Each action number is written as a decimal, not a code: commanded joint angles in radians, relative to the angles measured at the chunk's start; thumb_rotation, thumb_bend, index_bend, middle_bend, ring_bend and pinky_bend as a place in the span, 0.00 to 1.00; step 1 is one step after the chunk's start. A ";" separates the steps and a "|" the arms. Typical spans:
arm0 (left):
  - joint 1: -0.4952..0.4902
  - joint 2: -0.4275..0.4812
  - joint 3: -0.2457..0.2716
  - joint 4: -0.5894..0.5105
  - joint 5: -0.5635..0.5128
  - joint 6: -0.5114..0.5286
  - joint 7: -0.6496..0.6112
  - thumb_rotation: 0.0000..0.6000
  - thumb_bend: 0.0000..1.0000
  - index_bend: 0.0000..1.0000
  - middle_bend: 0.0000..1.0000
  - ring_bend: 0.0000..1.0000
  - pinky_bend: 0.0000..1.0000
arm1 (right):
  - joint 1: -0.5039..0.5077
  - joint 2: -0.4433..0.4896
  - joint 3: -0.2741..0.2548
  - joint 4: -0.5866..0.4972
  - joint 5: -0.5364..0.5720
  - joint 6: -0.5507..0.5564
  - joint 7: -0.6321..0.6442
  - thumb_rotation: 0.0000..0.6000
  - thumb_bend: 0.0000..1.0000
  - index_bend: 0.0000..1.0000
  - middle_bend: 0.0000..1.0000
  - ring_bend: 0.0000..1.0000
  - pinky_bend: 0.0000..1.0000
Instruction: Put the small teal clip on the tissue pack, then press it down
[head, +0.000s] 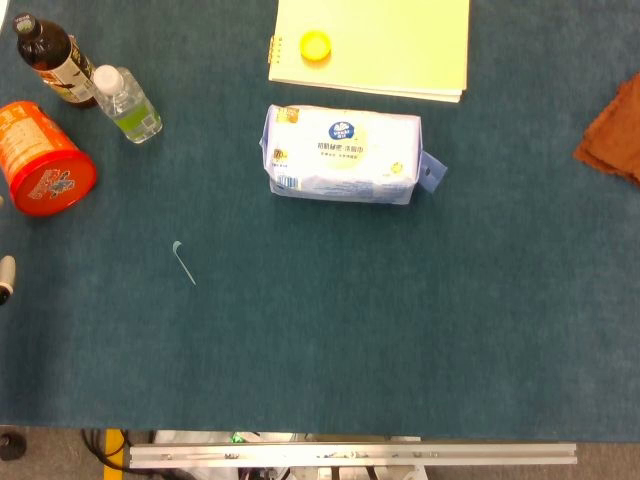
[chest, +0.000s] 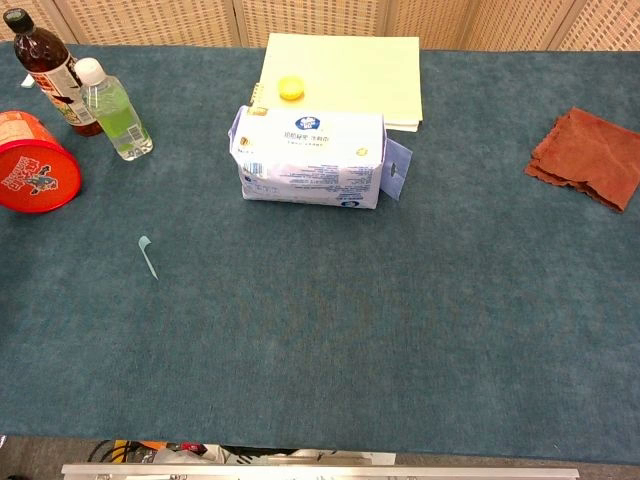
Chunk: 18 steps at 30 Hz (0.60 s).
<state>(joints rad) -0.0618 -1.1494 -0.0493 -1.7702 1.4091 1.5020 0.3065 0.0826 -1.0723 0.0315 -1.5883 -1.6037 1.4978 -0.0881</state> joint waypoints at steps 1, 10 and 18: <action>0.000 -0.001 0.002 0.002 0.000 -0.001 -0.001 1.00 0.36 0.22 0.17 0.20 0.11 | 0.000 0.001 0.000 0.000 0.000 0.002 0.000 1.00 0.36 0.00 0.22 0.11 0.19; 0.001 0.004 0.014 0.003 0.027 -0.001 -0.011 1.00 0.36 0.22 0.17 0.20 0.11 | -0.003 0.003 0.000 0.007 -0.019 0.025 0.018 1.00 0.36 0.00 0.22 0.11 0.19; -0.025 0.016 0.017 0.013 0.063 -0.034 -0.043 1.00 0.36 0.22 0.17 0.20 0.11 | 0.006 0.014 0.009 0.013 -0.035 0.037 0.009 1.00 0.36 0.00 0.22 0.11 0.19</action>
<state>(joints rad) -0.0789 -1.1377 -0.0322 -1.7618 1.4644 1.4797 0.2756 0.0865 -1.0610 0.0386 -1.5761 -1.6361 1.5341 -0.0756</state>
